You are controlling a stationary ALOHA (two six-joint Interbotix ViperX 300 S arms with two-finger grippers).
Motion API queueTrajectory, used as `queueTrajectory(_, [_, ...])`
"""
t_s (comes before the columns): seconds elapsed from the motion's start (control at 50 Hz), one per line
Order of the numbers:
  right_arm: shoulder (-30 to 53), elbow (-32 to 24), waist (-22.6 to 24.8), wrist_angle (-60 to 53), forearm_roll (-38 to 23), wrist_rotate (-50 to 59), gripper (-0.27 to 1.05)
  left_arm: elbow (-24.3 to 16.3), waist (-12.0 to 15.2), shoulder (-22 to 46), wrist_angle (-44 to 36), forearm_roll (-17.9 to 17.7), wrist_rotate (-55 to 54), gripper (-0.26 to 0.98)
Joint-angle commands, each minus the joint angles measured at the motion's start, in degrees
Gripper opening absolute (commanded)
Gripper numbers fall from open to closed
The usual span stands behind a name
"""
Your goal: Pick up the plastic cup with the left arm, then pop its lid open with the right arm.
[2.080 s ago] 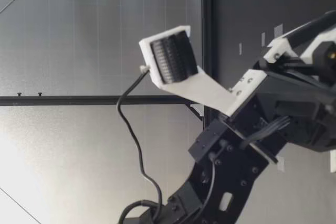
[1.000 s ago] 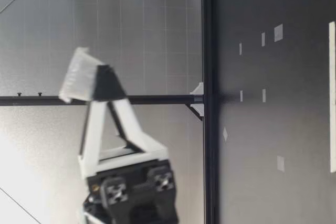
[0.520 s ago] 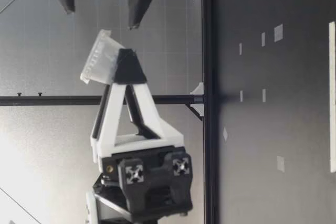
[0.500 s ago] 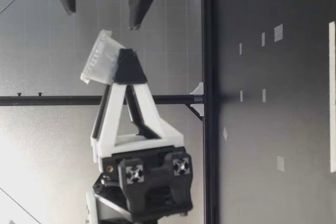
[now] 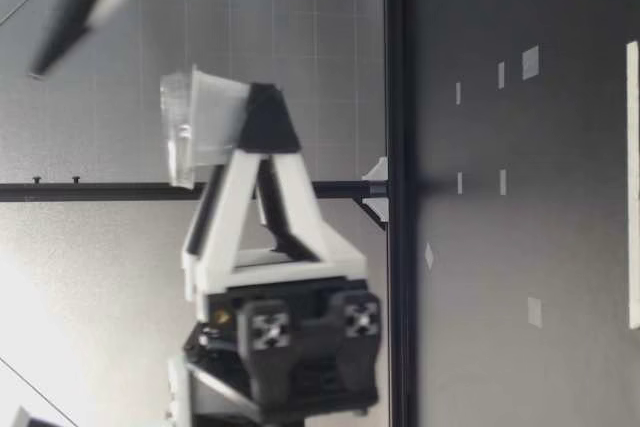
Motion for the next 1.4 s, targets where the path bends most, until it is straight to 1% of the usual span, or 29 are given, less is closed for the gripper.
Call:
queueTrajectory(0.0, [-3.52, 0.26, -1.67, -0.97, -0.26, -0.26, 0.70, -0.35, -0.18, -1.05, 0.00, 0.09, -0.26, 0.16])
queueTrajectory(0.08, [-6.68, 1.05, -2.81, -0.88, -1.23, -1.05, 0.70, -0.09, -0.18, -1.05, 0.00, 0.09, -0.53, 0.16])
queueTrajectory(0.2, [-10.02, 1.23, -3.08, 2.55, -5.45, -4.31, 0.70, 0.00, -0.26, -1.05, 0.00, 0.09, -0.53, 0.16])
queueTrajectory(0.26, [-11.07, 1.41, -3.16, 7.73, -9.93, -6.86, 0.70, 0.00, -0.26, -1.14, 0.00, 0.09, -0.53, 0.16])
queueTrajectory(0.36, [-12.13, 2.11, -3.43, 17.23, -15.38, -12.83, 0.70, -0.18, -0.26, -1.23, 0.00, 0.00, -0.62, 0.16])
queueTrajectory(0.42, [-12.74, 2.46, -3.25, 22.15, -16.61, -17.05, 0.70, -0.26, -0.26, -1.32, 0.00, 0.09, -0.70, 0.16])
queueTrajectory(0.54, [-14.50, 3.60, -3.25, 29.97, -16.70, -28.56, 0.70, -0.09, -0.26, -1.32, 0.00, 0.09, -1.23, 0.16])
queueTrajectory(0.6, [-15.56, 4.39, -3.25, 32.52, -16.70, -36.04, 0.70, 0.00, -0.26, -1.41, 0.00, 0.00, -1.32, 0.16])
queueTrajectory(0.74, [-17.75, 5.98, -3.25, 34.10, -15.64, -50.98, 0.70, -0.18, -0.26, -1.49, 0.00, 0.00, -1.67, 0.16])
queueTrajectory(0.82, [-18.02, 6.50, -3.25, 34.10, -14.85, -55.11, 0.70, -0.18, -0.26, -1.49, 0.00, 0.00, -1.85, 0.16])
queueTrajectory(0.92, [-17.67, 6.94, -3.25, 34.10, -14.77, -57.83, 0.70, -0.09, -0.26, -1.49, 0.00, 0.00, -2.55, 0.16])
queueTrajectory(1.38, [-17.40, 7.65, -3.25, 34.01, -14.68, -57.92, 0.70, -0.18, -0.26, -1.58, 0.09, -0.09, -3.16, 0.16])
